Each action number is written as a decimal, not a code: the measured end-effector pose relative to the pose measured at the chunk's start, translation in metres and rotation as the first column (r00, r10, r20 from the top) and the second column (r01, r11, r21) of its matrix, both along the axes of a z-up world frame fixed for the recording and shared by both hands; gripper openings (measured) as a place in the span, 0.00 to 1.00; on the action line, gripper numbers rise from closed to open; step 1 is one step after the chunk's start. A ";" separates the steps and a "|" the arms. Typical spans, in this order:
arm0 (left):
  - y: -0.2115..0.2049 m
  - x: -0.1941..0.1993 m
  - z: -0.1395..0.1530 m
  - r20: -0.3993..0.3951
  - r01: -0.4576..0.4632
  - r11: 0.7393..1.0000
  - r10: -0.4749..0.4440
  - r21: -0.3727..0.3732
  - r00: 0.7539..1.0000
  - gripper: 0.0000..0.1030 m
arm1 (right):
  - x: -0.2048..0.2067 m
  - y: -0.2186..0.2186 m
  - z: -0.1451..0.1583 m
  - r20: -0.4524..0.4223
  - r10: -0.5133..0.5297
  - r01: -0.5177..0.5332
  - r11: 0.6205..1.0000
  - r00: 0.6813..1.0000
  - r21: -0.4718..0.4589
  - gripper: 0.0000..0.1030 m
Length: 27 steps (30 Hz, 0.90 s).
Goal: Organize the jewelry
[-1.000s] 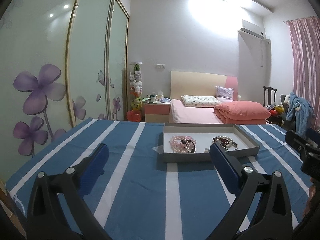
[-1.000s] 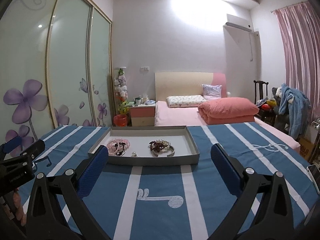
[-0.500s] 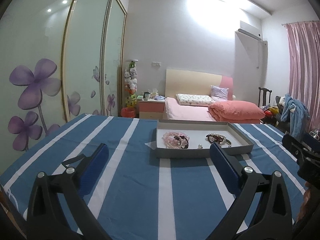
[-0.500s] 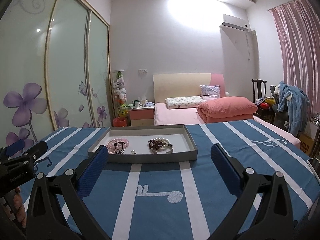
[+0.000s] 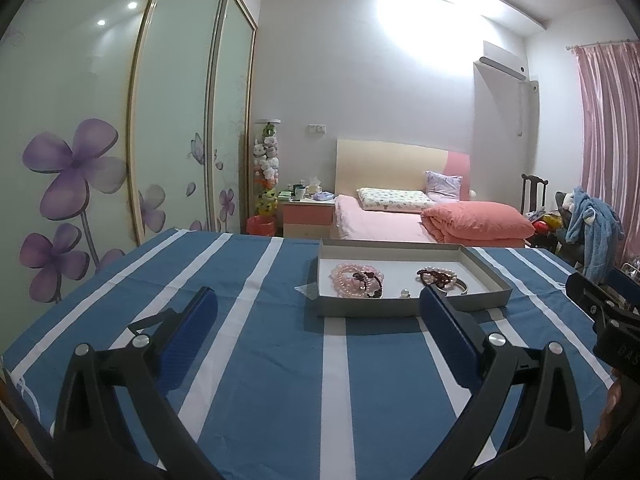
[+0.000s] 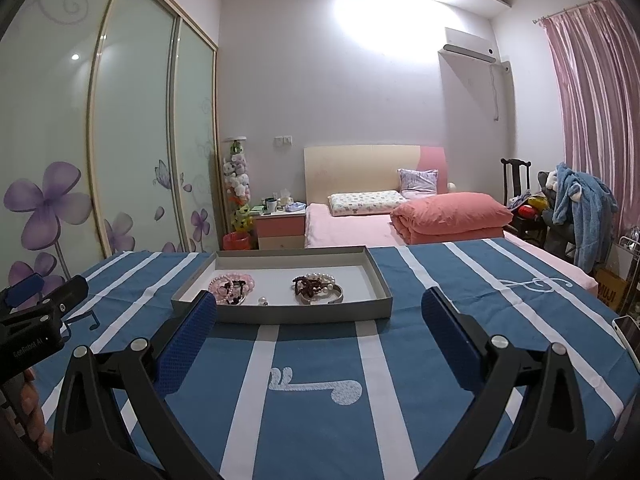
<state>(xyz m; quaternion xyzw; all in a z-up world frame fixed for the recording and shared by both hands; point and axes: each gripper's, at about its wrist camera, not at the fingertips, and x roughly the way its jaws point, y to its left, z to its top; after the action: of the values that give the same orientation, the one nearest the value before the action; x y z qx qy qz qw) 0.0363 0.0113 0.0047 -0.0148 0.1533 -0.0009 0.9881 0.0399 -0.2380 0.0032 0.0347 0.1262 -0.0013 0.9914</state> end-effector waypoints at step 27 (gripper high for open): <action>-0.002 0.003 -0.003 -0.009 -0.048 0.998 0.049 0.034 0.999 0.96 | 0.004 -0.002 -0.003 -0.018 -0.001 0.001 1.000 1.000 -0.003 0.98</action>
<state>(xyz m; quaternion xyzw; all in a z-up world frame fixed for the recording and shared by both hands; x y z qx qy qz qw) 0.0398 0.0091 0.0017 -0.0017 0.1576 0.0258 0.9872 0.0435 -0.2395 0.0001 0.0333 0.1352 -0.0025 0.9903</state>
